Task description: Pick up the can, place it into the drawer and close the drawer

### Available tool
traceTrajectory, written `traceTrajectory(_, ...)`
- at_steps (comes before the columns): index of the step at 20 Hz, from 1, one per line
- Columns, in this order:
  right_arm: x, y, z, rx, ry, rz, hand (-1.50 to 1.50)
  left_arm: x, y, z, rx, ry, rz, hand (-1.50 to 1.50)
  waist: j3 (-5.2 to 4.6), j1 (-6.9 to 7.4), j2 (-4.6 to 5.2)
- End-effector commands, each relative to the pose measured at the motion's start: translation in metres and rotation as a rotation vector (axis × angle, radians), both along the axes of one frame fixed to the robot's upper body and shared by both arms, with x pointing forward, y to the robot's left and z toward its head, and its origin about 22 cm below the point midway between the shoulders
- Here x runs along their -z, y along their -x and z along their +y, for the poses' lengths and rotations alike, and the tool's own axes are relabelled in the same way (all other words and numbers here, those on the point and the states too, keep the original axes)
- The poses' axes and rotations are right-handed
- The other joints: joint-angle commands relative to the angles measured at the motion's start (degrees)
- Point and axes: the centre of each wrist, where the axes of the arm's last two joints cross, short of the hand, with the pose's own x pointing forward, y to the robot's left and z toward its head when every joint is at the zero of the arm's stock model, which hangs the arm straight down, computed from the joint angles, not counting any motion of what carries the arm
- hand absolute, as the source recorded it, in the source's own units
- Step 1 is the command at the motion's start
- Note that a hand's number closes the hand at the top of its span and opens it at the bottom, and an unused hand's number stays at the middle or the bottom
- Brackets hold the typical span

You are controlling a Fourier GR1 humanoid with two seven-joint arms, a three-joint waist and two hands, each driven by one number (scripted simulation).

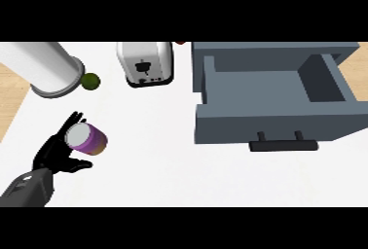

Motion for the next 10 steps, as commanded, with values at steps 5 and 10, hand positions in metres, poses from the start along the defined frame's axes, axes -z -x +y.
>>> traceTrajectory(5, 0.011, 0.002, -0.001, 0.007, -0.005, -0.003, -1.50, -0.005, -0.020, -0.019, 0.023, 0.090, -0.019, 1.50, 0.03, -0.01, 0.01)
traceTrajectory(10, 0.005, 0.005, 0.006, 0.001, -0.010, 0.007, -1.50, -0.003, -0.019, -0.019, 0.130, 0.175, 0.005, 1.50, 0.03, 0.10, -0.04)
